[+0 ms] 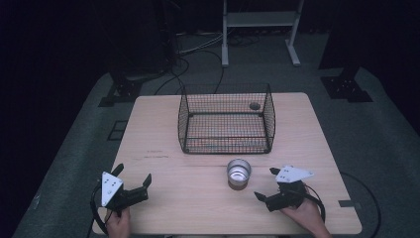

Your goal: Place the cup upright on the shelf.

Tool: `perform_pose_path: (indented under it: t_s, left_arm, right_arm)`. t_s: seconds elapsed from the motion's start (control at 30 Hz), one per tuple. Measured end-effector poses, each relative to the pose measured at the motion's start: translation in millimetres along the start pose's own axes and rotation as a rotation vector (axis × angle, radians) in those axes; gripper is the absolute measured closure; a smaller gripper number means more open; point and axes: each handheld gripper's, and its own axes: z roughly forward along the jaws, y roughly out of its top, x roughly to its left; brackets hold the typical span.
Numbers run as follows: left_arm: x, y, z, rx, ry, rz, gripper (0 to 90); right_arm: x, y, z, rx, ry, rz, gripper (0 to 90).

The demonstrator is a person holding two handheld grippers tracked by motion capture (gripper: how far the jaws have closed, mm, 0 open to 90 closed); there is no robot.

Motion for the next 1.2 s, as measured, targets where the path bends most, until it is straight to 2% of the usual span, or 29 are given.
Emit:
perform_pose_path:
  t_s: [0.27, 0.4, 0.7, 0.93, 1.2]
  left_arm:
    - [1.1, 0.0, -0.2, -0.004, 0.002, -0.003, 0.0]
    - [0.8, 0.1, -0.4, -0.005, 0.003, -0.003, 0.0]
    - [0.5, 0.2, 0.3, -0.004, 0.004, -0.001, 0.0]
    - [1.0, 0.3, 0.3, -0.005, 0.003, -0.001, 0.0]
    - [2.4, 0.7, -1.3, -0.012, 0.007, -0.01, 0.0]
  right_arm:
    - [7.5, 9.1, 16.5, 0.023, 0.013, -0.015, 1.6]
    - [6.4, 13.9, 22.7, 0.034, 0.005, -0.018, 1.5]
    - [4.9, 18.8, 34.7, 0.041, 0.02, -0.014, 1.5]
    - [6.2, 22.4, 45.6, 0.059, 0.025, -0.028, 1.5]
    - [8.1, 37.0, 56.1, 0.054, 0.034, -0.051, 1.5]
